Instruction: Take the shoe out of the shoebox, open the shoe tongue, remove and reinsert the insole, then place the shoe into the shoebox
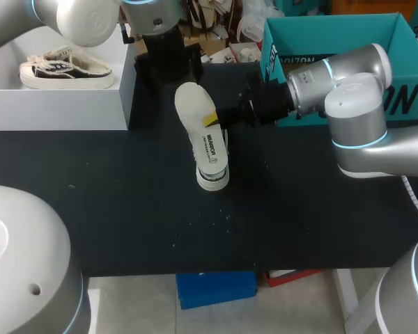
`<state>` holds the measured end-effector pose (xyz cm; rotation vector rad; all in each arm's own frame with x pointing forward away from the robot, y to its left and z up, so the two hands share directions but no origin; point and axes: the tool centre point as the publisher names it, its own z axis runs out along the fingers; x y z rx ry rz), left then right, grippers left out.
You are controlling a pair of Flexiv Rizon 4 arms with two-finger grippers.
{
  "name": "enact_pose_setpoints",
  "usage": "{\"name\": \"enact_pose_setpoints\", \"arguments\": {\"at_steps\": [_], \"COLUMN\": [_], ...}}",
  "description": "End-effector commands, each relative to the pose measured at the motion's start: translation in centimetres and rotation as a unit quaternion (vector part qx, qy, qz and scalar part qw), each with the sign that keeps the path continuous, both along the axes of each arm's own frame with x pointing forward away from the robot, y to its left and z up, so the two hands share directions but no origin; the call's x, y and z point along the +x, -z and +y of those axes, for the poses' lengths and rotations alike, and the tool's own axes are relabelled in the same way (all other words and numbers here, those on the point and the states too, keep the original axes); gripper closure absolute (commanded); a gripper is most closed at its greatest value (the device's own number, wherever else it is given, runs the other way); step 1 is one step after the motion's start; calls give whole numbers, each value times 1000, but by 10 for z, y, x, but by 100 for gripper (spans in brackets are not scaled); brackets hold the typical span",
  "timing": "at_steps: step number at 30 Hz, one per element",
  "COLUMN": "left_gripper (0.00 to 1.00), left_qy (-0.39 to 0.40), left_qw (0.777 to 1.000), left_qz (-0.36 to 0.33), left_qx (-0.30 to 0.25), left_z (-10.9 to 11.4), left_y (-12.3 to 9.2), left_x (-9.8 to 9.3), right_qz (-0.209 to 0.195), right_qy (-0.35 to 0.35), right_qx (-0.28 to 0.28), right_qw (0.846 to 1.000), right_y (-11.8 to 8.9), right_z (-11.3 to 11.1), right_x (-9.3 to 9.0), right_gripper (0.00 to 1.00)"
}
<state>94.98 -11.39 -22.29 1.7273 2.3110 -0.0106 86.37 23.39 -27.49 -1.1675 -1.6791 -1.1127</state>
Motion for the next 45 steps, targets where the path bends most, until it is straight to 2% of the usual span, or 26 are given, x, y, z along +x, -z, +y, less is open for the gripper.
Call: {"name": "enact_pose_setpoints", "arguments": {"at_steps": [1, 8, 13, 21, 30, 34, 37, 40, 42, 43, 45], "left_gripper": [0, 0, 0, 0, 0, 0, 0, 0, 0, 0, 0], "left_qy": [6, 21, 32, 39, 42, 53, 77, 111, 135, 151, 167], "left_qw": [1000, 1000, 999, 999, 999, 999, 996, 983, 966, 960, 959], "left_qz": [-4, -4, -6, 0, 8, 9, 2, -31, -58, -80, -93], "left_qx": [-4, -8, -6, -2, -1, -9, -46, -145, -212, -222, -208], "left_z": [-2, -5, -8, -14, -17, -18, -18, -11, -5, -3, -3], "left_y": [1, -1, -4, 4, 21, 26, 28, 28, 29, 30, 30], "left_x": [-14, -49, -83, -128, -163, -172, -174, -174, -176, -177, -179], "right_qz": [0, 0, 0, 0, 0, 0, 0, 0, 0, 0, 0], "right_qy": [0, 0, 0, 0, 0, 0, 0, 0, 0, 0, 0], "right_qx": [0, 0, 0, 0, 0, 0, 0, 0, 0, 0, 0], "right_qw": [1000, 1000, 1000, 1000, 1000, 1000, 1000, 1000, 1000, 1000, 1000], "right_y": [1, 1, 1, 1, 1, 1, 1, 1, 1, 1, 1], "right_z": [1, 1, 1, 1, 1, 1, 1, 1, 1, 1, 1], "right_x": [1, 1, 1, 1, 1, 1, 1, 1, 1, 1, 1], "right_gripper": [100, 100, 100, 100, 100, 100, 100, 100, 100, 100, 100]}}
